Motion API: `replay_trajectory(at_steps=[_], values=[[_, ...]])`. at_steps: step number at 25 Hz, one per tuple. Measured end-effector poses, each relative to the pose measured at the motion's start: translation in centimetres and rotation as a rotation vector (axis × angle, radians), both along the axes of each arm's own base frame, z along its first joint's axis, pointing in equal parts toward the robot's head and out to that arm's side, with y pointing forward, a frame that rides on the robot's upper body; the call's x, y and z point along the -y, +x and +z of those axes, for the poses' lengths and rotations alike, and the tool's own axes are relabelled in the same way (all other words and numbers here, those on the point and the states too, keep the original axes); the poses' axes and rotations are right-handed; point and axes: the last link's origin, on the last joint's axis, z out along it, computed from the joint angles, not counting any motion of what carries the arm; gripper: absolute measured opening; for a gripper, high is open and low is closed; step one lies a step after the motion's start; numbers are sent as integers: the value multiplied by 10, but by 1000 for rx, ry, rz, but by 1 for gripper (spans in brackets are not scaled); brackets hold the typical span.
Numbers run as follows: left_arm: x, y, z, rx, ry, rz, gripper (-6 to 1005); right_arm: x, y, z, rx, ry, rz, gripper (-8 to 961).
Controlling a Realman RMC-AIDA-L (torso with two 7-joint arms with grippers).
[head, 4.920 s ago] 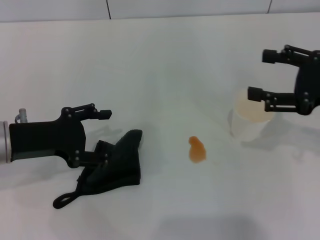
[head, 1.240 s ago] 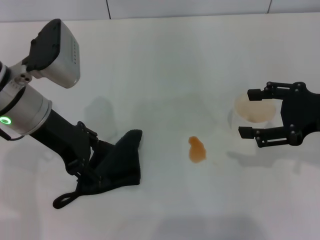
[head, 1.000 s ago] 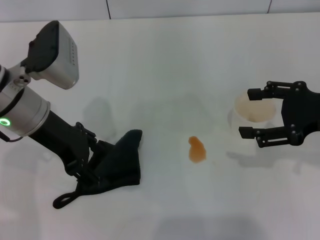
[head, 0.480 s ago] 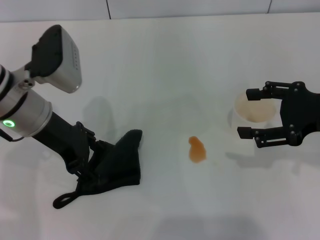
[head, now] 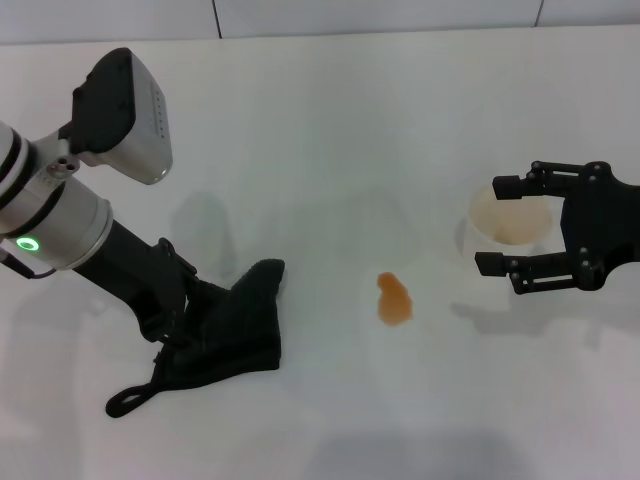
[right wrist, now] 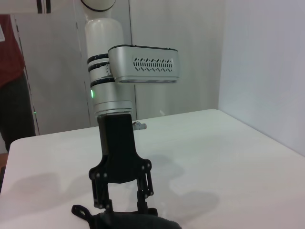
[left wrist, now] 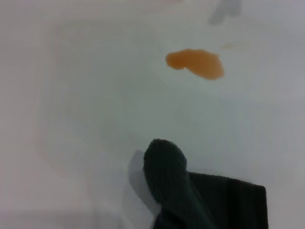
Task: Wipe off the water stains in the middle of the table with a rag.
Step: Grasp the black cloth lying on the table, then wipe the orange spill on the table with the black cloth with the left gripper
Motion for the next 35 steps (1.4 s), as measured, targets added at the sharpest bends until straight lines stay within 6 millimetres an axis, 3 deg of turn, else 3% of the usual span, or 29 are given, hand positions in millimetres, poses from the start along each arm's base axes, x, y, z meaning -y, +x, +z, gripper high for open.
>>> replay_trajectory(at_steps=[6, 22, 35], values=[[-2, -1, -2, 4, 12, 0, 497, 0, -1, 0, 0, 0, 3, 857], [-4, 3, -12, 8, 23, -27, 488, -1, 1, -2, 16, -23, -37, 856], [-7, 4, -12, 3, 50, -1, 327, -3, 8, -1, 80, -29, -103, 857]])
